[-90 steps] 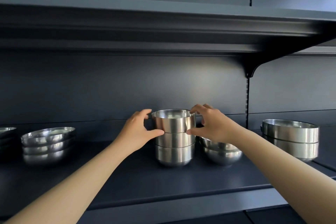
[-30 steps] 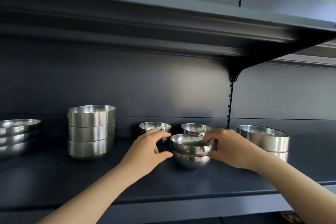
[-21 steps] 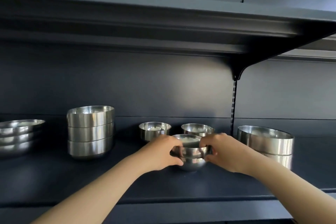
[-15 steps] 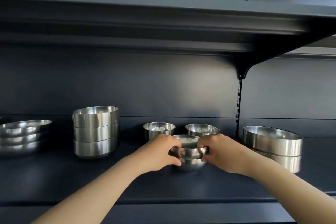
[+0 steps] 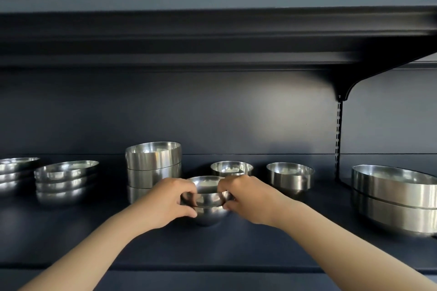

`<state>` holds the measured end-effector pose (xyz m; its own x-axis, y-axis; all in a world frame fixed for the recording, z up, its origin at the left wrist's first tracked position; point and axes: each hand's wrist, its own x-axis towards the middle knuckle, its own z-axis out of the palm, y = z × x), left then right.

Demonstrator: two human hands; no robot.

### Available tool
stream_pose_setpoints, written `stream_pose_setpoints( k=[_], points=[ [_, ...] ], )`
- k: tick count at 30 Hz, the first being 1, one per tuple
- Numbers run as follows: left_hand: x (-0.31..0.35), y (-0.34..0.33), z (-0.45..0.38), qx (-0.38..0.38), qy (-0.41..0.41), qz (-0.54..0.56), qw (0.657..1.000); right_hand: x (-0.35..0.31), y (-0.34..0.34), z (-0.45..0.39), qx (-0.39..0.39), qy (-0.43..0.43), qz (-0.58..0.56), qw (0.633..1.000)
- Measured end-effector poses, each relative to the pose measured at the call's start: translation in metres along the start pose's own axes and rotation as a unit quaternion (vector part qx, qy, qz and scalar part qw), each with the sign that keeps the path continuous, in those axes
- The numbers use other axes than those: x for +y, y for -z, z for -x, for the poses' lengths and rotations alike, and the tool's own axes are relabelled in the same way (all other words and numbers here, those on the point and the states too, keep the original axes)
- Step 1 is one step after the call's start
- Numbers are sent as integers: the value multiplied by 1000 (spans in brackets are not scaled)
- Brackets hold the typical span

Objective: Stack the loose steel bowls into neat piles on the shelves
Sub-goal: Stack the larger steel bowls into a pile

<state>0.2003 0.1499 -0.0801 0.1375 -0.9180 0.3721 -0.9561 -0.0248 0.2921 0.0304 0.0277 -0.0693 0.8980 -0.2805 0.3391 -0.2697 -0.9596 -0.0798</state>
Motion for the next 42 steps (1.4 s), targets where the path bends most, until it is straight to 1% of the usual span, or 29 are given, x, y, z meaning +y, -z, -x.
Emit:
stream_pose_setpoints(
  k=[6,8,10,13,14,17,19,21,23,26,32,35,38,40,42],
  points=[
    [-2,1,2,11,26,-1,1000,-4,-4,-3,4,-4,0,1000],
    [1,2,3,12,32,-27,999,-1,-3,-1,24,6,-1,1000],
    [8,4,3,44,25,-38,998,8,5,5,59,5,-2,998],
    [38,-1,-10,149,-25,33,988,38,29,20,128,-43,8,991],
    [51,-6,-18,170,-40,47,983,51,37,26,140,-69,14,988],
    [87,-31,-56,191,-66,49,978,92,48,41,161,-162,27,973],
    [106,-53,-90,183,-54,43,981,114,42,43,149,-227,42,962],
    [121,-79,-123,152,-23,31,988,128,30,38,114,-268,54,955],
    [130,-105,-148,112,10,-2,994,137,18,30,76,-276,46,957],
    [128,-131,-174,80,21,-38,996,149,10,19,36,-286,49,956],
    [105,-145,-192,0,16,-27,1000,163,10,12,2,-300,115,947],
    [101,-138,-191,23,-3,-31,999,163,11,15,-5,-288,117,951],
    [102,-124,-186,35,-19,4,999,155,18,22,-1,-263,130,956],
    [108,-110,-180,57,-36,40,997,149,30,28,18,-239,147,960],
    [118,-94,-172,98,-54,93,989,145,50,38,53,-213,169,961]
  ],
)
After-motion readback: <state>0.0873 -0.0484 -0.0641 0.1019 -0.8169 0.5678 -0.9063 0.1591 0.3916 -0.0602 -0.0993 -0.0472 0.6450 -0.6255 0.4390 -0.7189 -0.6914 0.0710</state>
